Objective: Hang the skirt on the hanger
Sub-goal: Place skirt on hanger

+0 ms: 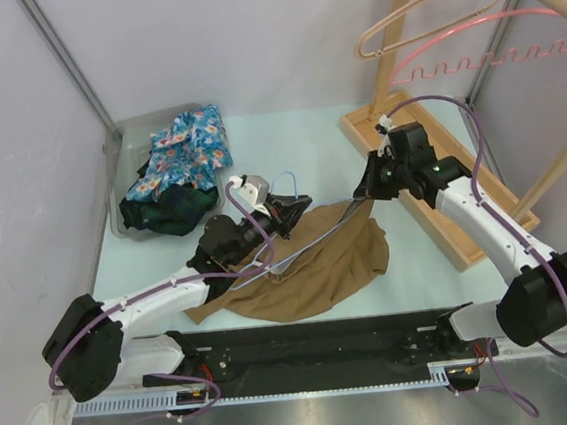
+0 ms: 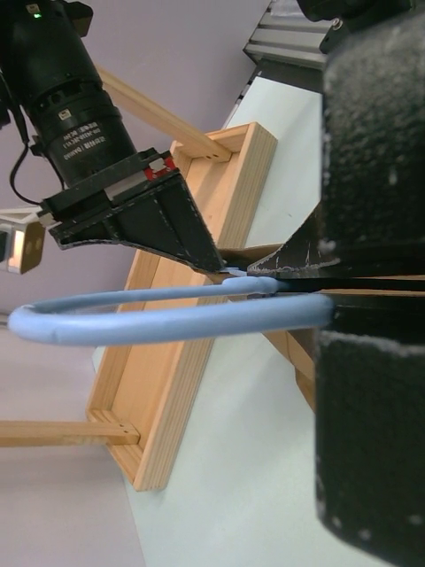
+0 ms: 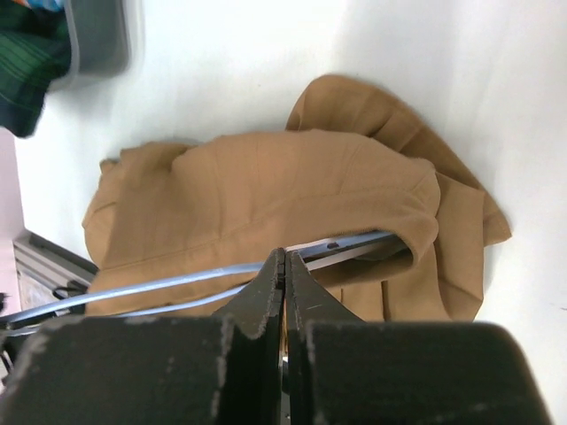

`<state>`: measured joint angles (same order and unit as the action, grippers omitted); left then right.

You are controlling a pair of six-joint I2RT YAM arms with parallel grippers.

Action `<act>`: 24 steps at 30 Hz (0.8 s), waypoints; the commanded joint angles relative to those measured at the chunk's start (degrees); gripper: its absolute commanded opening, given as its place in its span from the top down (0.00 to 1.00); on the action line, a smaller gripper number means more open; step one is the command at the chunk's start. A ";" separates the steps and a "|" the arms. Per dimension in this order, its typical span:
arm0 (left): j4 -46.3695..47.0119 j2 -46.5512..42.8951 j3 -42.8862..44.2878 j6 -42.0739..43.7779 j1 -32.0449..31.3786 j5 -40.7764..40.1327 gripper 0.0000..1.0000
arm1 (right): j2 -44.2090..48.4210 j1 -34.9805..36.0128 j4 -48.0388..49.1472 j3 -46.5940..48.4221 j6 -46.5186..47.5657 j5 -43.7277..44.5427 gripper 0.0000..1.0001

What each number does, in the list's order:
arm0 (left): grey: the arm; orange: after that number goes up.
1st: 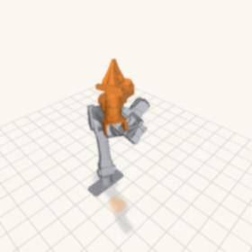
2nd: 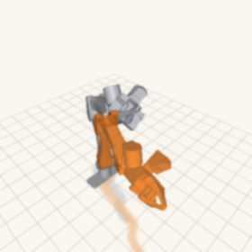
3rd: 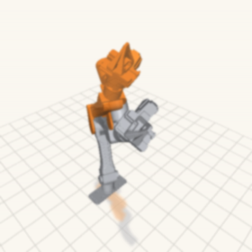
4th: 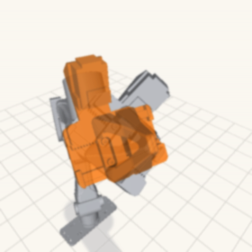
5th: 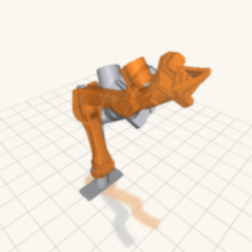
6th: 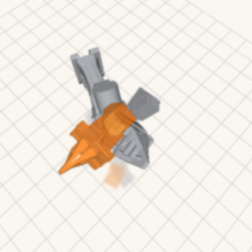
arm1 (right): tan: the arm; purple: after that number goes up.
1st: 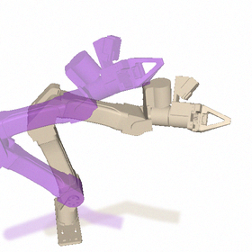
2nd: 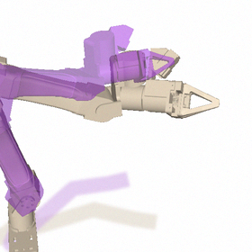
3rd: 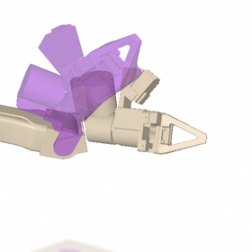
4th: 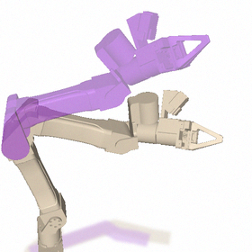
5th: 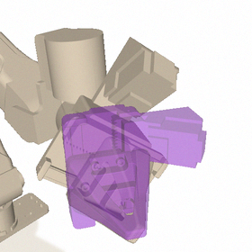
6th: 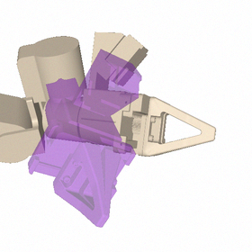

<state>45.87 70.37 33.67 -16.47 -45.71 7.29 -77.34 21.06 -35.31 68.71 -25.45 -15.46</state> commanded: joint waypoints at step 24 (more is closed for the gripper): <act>-1.83 4.69 3.24 -2.87 -2.89 7.39 1.00 | -0.44 10.58 16.41 1.87 -2.59 -28.57 1.00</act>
<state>44.84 74.76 35.38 -17.82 -47.75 12.78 -78.81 30.02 -25.80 68.45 -25.50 -28.80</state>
